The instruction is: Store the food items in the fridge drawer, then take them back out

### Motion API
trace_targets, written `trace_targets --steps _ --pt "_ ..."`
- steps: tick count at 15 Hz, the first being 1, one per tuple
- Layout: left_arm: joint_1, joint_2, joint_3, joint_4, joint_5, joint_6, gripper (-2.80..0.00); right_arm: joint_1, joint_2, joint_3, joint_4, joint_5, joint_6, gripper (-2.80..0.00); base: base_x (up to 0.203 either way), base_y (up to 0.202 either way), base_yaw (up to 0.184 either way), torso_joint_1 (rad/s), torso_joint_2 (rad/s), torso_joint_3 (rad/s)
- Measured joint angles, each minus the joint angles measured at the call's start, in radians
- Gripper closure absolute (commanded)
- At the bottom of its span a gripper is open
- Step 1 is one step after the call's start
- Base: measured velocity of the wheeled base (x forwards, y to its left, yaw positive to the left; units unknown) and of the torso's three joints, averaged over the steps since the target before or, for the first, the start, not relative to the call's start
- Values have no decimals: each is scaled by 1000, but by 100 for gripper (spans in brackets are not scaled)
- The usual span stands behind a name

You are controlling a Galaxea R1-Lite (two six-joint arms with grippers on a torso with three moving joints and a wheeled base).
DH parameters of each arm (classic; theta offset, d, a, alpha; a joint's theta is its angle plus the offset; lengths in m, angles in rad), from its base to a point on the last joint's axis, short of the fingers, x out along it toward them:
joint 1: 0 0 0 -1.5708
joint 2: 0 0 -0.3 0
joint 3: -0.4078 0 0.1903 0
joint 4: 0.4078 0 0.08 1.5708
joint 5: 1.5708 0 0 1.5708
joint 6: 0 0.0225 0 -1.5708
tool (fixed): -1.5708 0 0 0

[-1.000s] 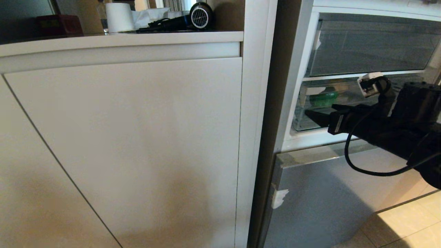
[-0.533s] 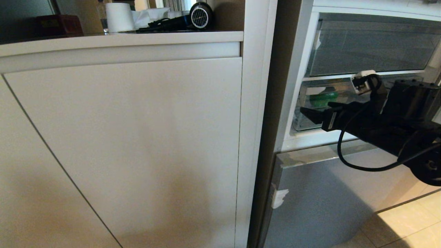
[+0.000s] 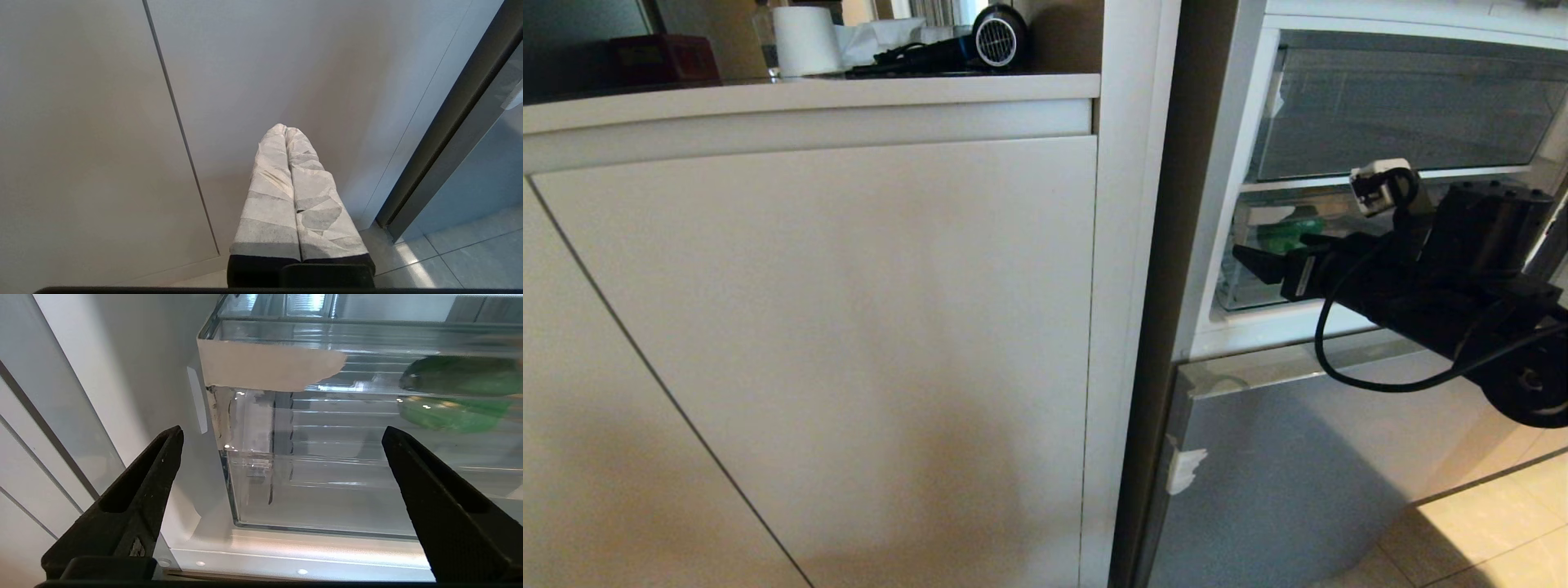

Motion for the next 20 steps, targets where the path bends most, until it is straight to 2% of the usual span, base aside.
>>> trace_targets --steps 9,10,16,20 --pt "0 0 0 0 0 0 0 1 15 -24 0 1 0 -280 0 0 0 0 0 0" --pt "0 0 0 0 0 0 0 2 17 -26 0 1 0 0 0 0 0 0 0 0" --pt "0 0 0 0 0 0 0 28 31 -38 0 -3 -1 0 0 0 0 0 0 0" --pt "-2 0 0 0 0 0 0 71 46 -59 2 -49 -7 0 0 0 0 0 0 0"
